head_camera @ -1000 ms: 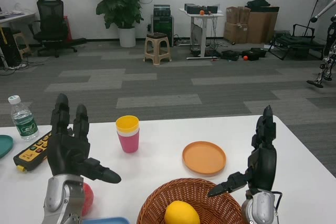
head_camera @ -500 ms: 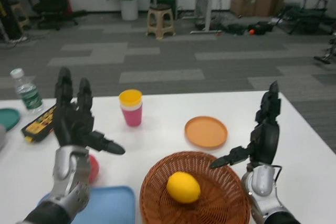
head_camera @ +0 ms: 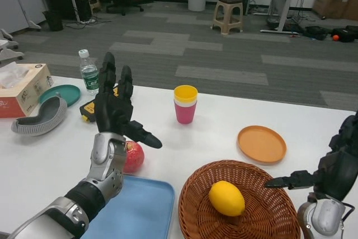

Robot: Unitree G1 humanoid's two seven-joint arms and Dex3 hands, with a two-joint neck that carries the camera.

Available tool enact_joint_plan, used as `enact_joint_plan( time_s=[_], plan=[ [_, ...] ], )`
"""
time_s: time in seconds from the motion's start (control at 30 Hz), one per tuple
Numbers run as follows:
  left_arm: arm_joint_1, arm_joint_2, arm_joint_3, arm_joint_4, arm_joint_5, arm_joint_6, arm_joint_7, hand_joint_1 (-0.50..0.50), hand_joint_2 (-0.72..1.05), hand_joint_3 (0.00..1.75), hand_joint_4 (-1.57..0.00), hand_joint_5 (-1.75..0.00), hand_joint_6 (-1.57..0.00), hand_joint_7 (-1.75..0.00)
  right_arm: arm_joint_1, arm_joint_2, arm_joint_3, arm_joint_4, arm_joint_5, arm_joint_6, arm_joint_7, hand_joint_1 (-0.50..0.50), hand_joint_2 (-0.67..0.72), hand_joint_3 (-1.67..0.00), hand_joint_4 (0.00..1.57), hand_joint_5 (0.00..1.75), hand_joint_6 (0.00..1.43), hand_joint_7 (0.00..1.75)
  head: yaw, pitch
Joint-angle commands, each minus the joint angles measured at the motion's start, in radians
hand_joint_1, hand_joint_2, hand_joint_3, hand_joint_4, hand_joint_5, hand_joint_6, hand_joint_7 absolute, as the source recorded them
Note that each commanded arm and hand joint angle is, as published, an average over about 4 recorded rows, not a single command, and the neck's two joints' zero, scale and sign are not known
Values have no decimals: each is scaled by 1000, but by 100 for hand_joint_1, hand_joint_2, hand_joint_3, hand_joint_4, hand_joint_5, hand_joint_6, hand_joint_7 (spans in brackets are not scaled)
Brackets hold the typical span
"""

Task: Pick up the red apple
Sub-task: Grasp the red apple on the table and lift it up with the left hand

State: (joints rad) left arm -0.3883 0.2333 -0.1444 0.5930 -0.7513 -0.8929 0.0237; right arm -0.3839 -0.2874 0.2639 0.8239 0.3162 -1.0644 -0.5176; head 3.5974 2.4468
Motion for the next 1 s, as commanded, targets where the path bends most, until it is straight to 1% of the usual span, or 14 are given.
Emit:
enact_joint_plan(
  time_s=[0.03, 0.1, 0.2, 0.23, 0.27, 0.33, 0.43, 0.53, 0.67, 0.77, 0.9, 0.93, 1.0],
  plan=[
    [37, 8, 80, 7, 44, 12, 2, -50, -72, 9, 0, 0, 0, 0, 5, -13, 1, -2, 9, -8, -2, 35, 71, 0, 0, 0, 0, 0, 5, 7],
    [59, 8, 127, 7, 78, 30, 2, -50, -72, 9, 0, 0, 0, 0, 5, -14, 2, 1, 10, -8, -2, 34, 68, 0, 0, 0, 0, 0, 11, 8],
    [100, 10, 203, 7, 135, 70, 2, -50, -72, 9, 0, 0, 0, 0, 5, -16, 3, 11, 12, -8, -2, 36, 71, 0, 0, 0, 0, 0, 41, 17],
    [113, 11, 224, 7, 151, 85, 2, -50, -72, 9, 0, 0, 0, 0, 5, -17, 4, 16, 12, -8, -2, 35, 71, 0, 0, 0, 0, 0, 54, 21],
    [121, 11, 236, 8, 159, 93, 2, -50, -72, 9, 0, 0, 0, 0, 5, -17, 5, 19, 13, -8, -2, 34, 69, 0, 0, 0, 0, 0, 63, 23],
    [148, 18, 253, 8, 171, 126, 0, -50, -72, 9, 0, 0, 0, 0, 3, -18, 6, 28, 14, -8, -3, 35, 68, 0, 0, 0, 0, 0, 74, 23],
    [185, 33, 259, 11, 183, 177, -2, -50, -72, 9, 0, 0, 0, 0, -1, -21, 6, 36, 14, -8, -4, 38, 71, 0, 0, 0, 0, 0, 88, 18],
    [201, 34, 271, 36, 208, 206, -6, -50, -72, 9, 0, 0, 0, 0, -8, -24, 7, 47, 14, -8, -6, 38, 72, 0, 0, 0, 0, 0, 96, 18],
    [198, 29, 274, 111, 225, 231, -34, -50, -72, 9, 0, 0, 0, 0, -21, -31, 16, 64, 16, -7, -8, 38, 72, 0, 0, 0, 0, 0, 129, 12],
    [172, 32, 271, 206, 240, 244, -61, -50, -72, 9, 0, 0, 0, 0, -25, -35, 26, 73, 17, -7, -9, 38, 72, 0, 0, 0, 0, 0, 141, 6],
    [87, 31, 260, 386, 244, 243, -107, -50, -72, 9, 0, 0, 0, 0, -26, -38, 37, 79, 21, -6, -12, 38, 69, 0, 0, 0, 0, 0, 145, 5],
    [69, 30, 258, 416, 246, 243, -118, -50, -72, 9, 0, 0, 0, 0, -26, -39, 39, 80, 23, -6, -12, 38, 69, 0, 0, 0, 0, 0, 142, 5],
    [52, 29, 256, 444, 250, 243, -128, -50, -72, 9, 0, 0, 0, 0, -26, -39, 40, 80, 23, -6, -12, 38, 72, 0, 0, 0, 0, 0, 136, 6]
  ],
)
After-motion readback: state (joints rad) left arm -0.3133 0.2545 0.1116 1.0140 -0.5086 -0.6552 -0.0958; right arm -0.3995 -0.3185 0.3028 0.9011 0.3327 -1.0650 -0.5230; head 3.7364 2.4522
